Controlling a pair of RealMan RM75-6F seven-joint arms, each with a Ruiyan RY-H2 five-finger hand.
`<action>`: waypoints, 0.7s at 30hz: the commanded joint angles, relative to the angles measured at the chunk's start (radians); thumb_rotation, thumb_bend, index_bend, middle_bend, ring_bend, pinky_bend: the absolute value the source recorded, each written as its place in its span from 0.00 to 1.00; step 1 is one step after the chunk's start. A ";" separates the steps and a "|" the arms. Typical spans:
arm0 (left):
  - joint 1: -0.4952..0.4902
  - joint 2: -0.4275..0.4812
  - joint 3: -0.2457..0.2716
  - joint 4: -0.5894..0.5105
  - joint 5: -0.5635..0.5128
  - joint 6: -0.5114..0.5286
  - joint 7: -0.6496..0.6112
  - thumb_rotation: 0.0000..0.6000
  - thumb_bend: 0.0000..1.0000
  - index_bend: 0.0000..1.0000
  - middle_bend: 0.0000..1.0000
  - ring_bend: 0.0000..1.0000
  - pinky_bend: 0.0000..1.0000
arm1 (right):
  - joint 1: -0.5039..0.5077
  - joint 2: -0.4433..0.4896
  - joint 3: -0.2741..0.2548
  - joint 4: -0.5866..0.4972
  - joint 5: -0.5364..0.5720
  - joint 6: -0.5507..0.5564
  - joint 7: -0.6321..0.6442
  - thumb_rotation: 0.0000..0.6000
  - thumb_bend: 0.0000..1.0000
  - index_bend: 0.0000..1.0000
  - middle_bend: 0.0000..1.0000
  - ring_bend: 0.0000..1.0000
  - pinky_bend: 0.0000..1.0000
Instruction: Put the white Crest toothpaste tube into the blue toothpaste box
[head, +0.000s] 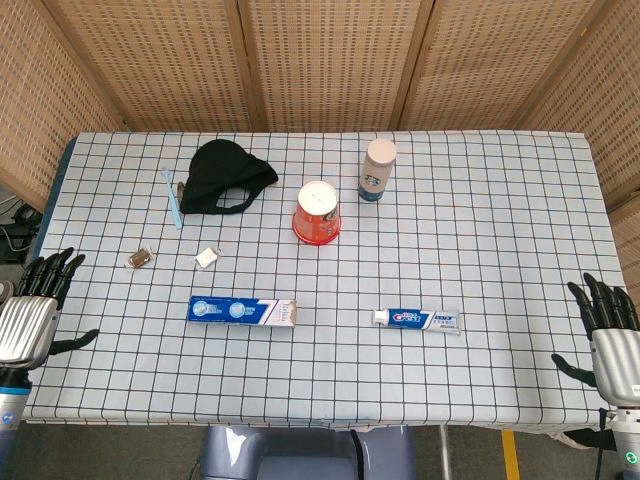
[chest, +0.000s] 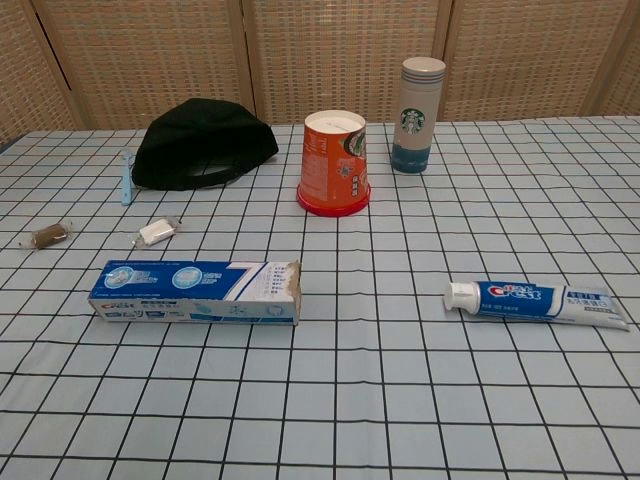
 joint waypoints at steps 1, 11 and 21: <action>0.002 0.001 -0.003 -0.001 0.000 -0.003 -0.001 1.00 0.00 0.00 0.00 0.00 0.00 | 0.001 -0.002 -0.002 0.000 -0.002 -0.003 -0.002 1.00 0.00 0.00 0.00 0.00 0.00; 0.001 0.005 -0.022 -0.015 0.000 -0.016 -0.009 1.00 0.00 0.00 0.00 0.00 0.00 | 0.109 -0.036 -0.025 -0.002 -0.069 -0.171 0.052 1.00 0.00 0.04 0.01 0.00 0.00; -0.014 -0.002 -0.035 -0.004 -0.033 -0.066 -0.001 1.00 0.00 0.00 0.00 0.00 0.00 | 0.324 -0.175 0.065 -0.001 0.036 -0.434 -0.151 1.00 0.03 0.33 0.34 0.32 0.25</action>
